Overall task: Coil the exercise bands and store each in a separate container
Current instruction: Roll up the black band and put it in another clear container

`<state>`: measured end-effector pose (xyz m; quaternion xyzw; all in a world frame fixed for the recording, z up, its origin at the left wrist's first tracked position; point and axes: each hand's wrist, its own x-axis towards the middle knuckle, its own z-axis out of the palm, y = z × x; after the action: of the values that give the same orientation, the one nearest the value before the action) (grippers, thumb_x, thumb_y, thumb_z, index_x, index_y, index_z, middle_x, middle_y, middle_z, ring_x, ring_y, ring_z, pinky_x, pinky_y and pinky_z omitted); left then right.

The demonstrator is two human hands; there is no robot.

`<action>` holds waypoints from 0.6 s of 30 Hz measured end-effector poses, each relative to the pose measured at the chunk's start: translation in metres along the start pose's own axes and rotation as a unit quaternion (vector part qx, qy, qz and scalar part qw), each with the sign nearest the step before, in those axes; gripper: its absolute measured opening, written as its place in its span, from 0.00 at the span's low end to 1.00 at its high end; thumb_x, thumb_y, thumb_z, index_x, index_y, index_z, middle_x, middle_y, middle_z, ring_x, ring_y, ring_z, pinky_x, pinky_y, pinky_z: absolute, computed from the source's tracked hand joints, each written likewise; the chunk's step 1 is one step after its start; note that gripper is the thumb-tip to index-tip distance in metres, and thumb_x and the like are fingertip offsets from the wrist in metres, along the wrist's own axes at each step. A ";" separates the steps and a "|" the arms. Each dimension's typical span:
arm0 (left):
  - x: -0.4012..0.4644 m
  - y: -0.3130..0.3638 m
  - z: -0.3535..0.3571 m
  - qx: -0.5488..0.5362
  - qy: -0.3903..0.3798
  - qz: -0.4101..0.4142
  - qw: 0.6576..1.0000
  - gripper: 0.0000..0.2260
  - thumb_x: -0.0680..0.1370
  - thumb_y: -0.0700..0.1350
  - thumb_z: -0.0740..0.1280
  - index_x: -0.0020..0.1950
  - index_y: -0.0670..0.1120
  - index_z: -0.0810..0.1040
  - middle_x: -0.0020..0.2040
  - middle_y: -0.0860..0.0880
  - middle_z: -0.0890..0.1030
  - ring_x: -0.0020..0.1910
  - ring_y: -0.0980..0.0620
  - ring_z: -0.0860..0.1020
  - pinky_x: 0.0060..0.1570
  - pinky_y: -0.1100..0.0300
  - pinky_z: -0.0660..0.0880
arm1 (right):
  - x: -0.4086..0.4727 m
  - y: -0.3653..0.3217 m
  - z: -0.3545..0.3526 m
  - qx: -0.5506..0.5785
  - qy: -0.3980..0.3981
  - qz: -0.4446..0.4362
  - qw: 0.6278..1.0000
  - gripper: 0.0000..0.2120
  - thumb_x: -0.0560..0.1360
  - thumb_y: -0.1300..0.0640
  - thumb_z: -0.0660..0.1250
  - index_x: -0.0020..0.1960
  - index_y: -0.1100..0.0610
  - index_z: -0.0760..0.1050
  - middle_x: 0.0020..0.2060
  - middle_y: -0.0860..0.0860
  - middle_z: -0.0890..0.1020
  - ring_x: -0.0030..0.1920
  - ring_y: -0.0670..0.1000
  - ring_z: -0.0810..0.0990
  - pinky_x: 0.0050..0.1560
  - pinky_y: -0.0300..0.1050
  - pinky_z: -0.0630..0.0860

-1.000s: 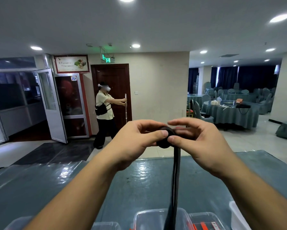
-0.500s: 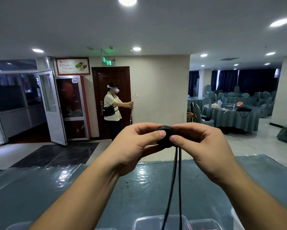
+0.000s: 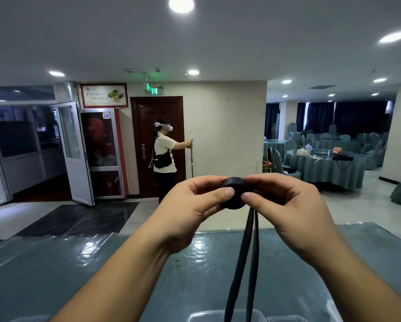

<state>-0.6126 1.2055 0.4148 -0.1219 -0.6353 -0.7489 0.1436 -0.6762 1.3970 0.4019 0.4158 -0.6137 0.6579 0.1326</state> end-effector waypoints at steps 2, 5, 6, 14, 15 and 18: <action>-0.001 -0.003 0.003 -0.058 0.002 -0.005 0.998 0.16 0.73 0.40 0.74 0.60 0.39 0.85 0.57 0.39 0.86 0.56 0.46 0.86 0.56 0.60 0.81 | 0.000 0.002 0.004 0.015 0.020 -0.007 1.000 0.16 0.73 0.61 0.78 0.58 0.47 0.87 0.51 0.45 0.89 0.55 0.47 0.88 0.56 0.35 0.81; -0.001 -0.006 0.003 -0.052 0.006 -0.015 0.999 0.17 0.73 0.41 0.74 0.61 0.38 0.84 0.56 0.40 0.87 0.56 0.45 0.86 0.57 0.57 0.82 | 0.000 0.005 0.006 0.003 0.035 0.002 0.999 0.17 0.74 0.65 0.77 0.58 0.49 0.86 0.51 0.44 0.89 0.54 0.45 0.88 0.58 0.37 0.81; -0.001 -0.005 0.001 -0.030 0.007 -0.016 0.999 0.16 0.72 0.41 0.75 0.59 0.39 0.84 0.55 0.41 0.87 0.55 0.44 0.86 0.58 0.55 0.82 | 0.001 0.005 0.005 0.002 0.026 0.016 1.000 0.17 0.74 0.66 0.77 0.58 0.50 0.86 0.50 0.45 0.90 0.54 0.46 0.88 0.59 0.39 0.82; 0.001 -0.001 -0.001 -0.002 0.019 0.009 1.000 0.16 0.72 0.43 0.74 0.58 0.37 0.85 0.55 0.38 0.87 0.53 0.45 0.86 0.53 0.57 0.83 | 0.005 0.002 0.005 0.025 0.008 0.009 1.000 0.16 0.68 0.57 0.79 0.56 0.51 0.87 0.48 0.47 0.90 0.52 0.47 0.89 0.54 0.36 0.82; 0.001 -0.002 0.001 -0.023 0.025 0.010 0.999 0.16 0.73 0.43 0.74 0.58 0.38 0.85 0.55 0.38 0.86 0.53 0.45 0.86 0.53 0.57 0.83 | 0.005 0.003 0.005 0.030 0.016 0.002 0.999 0.16 0.68 0.57 0.79 0.56 0.50 0.87 0.49 0.47 0.90 0.52 0.47 0.89 0.55 0.35 0.82; 0.000 -0.008 0.003 -0.051 0.033 -0.003 0.998 0.14 0.76 0.41 0.72 0.60 0.37 0.83 0.56 0.37 0.86 0.53 0.45 0.86 0.52 0.58 0.83 | 0.004 0.006 0.003 0.022 0.009 0.001 1.000 0.16 0.73 0.62 0.78 0.57 0.47 0.87 0.50 0.46 0.90 0.54 0.47 0.88 0.56 0.34 0.80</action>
<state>-0.6159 1.2096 0.4082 -0.1027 -0.5914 -0.7845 0.1557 -0.6812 1.3917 0.4002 0.4121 -0.5982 0.6751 0.1288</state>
